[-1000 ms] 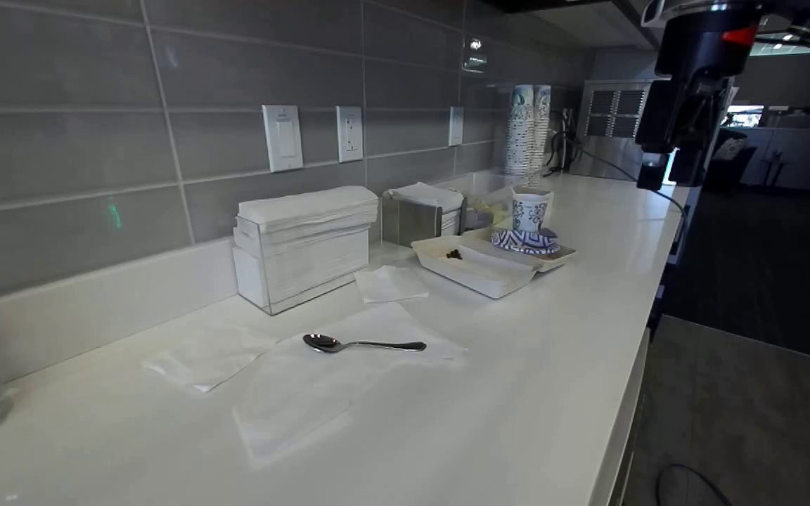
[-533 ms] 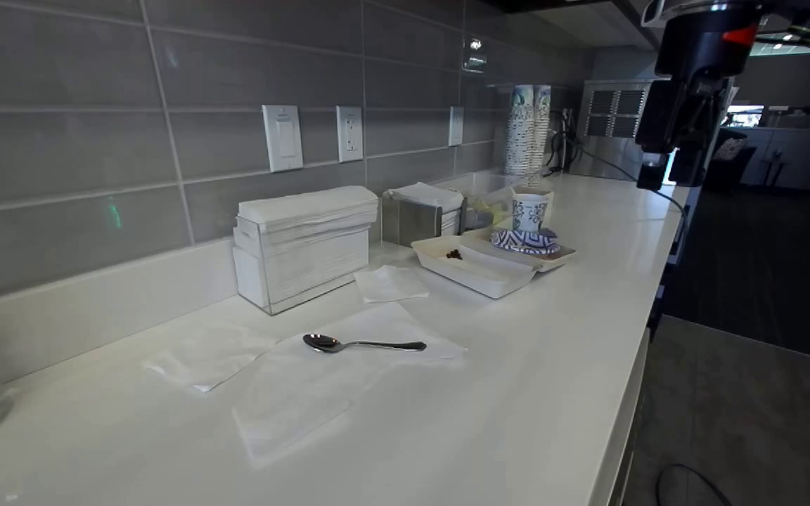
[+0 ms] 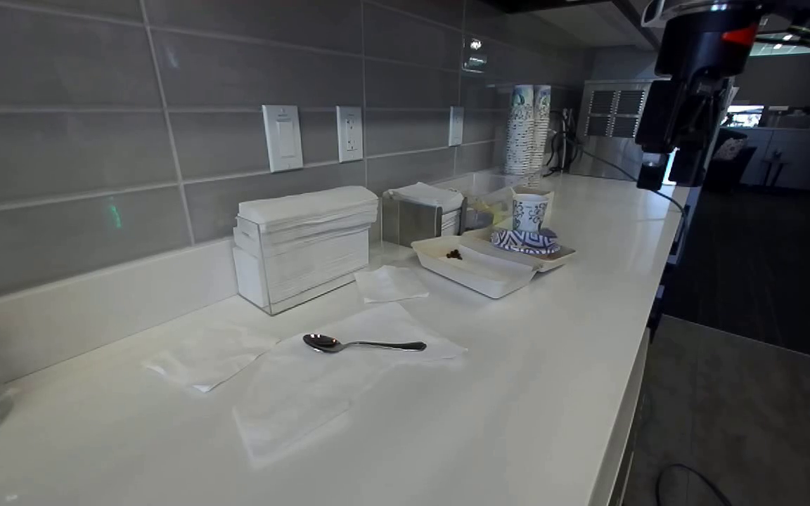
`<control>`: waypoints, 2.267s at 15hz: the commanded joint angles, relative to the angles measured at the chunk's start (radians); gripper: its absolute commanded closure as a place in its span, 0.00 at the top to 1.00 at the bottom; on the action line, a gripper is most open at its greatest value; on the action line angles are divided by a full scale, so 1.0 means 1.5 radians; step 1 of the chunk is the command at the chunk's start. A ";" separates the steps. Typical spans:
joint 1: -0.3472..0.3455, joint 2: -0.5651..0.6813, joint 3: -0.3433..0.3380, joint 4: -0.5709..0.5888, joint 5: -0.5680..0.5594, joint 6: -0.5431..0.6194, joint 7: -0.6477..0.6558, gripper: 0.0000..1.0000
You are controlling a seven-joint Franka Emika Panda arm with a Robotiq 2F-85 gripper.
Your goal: Take the white knife out of the coffee cup and place it next to the silver spoon on the left.
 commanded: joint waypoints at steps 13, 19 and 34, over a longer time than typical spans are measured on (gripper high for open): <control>0.005 0.000 -0.004 0.001 -0.003 -0.002 0.002 1.00; 0.005 0.000 -0.004 0.001 -0.003 -0.002 0.002 1.00; -0.187 0.272 0.024 0.151 -0.323 0.407 0.337 1.00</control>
